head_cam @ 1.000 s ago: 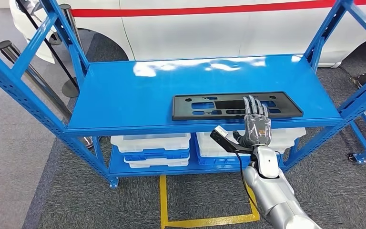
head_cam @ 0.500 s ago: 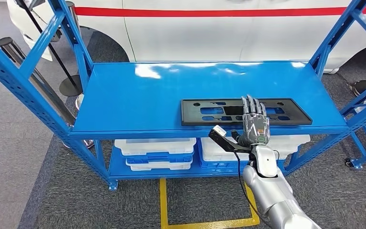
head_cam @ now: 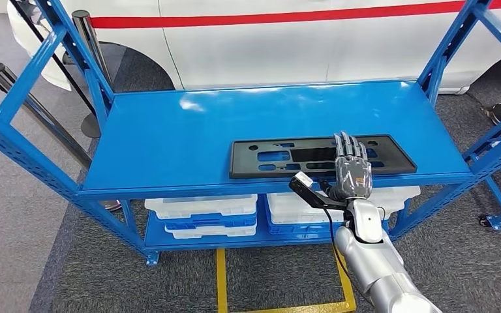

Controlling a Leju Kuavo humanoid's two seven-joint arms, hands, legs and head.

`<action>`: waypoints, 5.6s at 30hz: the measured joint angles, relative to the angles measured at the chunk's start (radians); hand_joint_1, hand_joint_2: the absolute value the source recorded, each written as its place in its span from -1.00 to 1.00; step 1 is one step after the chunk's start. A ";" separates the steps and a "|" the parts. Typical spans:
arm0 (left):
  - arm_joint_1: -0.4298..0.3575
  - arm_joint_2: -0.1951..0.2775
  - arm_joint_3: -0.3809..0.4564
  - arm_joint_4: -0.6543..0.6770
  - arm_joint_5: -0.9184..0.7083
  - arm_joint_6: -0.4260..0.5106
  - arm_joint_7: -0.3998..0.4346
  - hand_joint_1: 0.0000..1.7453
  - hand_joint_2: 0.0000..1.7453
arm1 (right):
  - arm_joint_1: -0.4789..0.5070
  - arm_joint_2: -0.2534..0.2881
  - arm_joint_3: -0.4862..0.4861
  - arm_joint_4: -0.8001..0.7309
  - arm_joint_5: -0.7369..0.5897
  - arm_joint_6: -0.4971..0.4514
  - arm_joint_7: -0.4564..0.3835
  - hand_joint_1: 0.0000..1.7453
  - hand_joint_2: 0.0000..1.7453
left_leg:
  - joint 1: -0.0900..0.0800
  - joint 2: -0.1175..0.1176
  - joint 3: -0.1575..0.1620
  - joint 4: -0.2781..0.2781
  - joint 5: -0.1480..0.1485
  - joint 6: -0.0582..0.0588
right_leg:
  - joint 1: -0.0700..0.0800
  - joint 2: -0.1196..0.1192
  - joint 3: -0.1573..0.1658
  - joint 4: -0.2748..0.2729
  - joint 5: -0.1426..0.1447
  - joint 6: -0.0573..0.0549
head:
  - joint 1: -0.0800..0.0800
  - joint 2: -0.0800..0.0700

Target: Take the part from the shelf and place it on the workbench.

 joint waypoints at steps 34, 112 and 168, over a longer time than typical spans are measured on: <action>0.002 0.007 0.000 0.000 -0.014 -0.023 -0.059 -1.00 -1.00 | -0.020 -0.004 0.037 0.025 -0.017 0.123 -0.111 -1.00 1.00 | -0.014 -0.002 0.097 -0.265 0.154 0.035 | 0.012 0.002 0.040 -0.013 -0.025 0.022 | 0.001 0.000; 0.004 0.007 0.040 0.000 -0.004 0.003 -0.140 -1.00 1.00 | -0.039 -0.041 0.158 0.019 -0.040 0.186 -0.049 1.00 1.00 | -0.012 -0.002 0.101 -0.266 0.154 0.035 | 0.013 0.001 0.043 -0.013 -0.025 0.023 | 0.001 0.000; 0.002 0.008 0.060 0.000 -0.056 0.001 -0.202 -1.00 1.00 | 0.122 -0.117 0.237 -0.261 0.314 -0.092 -0.023 0.98 1.00 | -0.017 -0.003 0.098 -0.264 0.152 0.037 | 0.009 0.002 0.041 -0.014 -0.026 0.024 | 0.001 0.000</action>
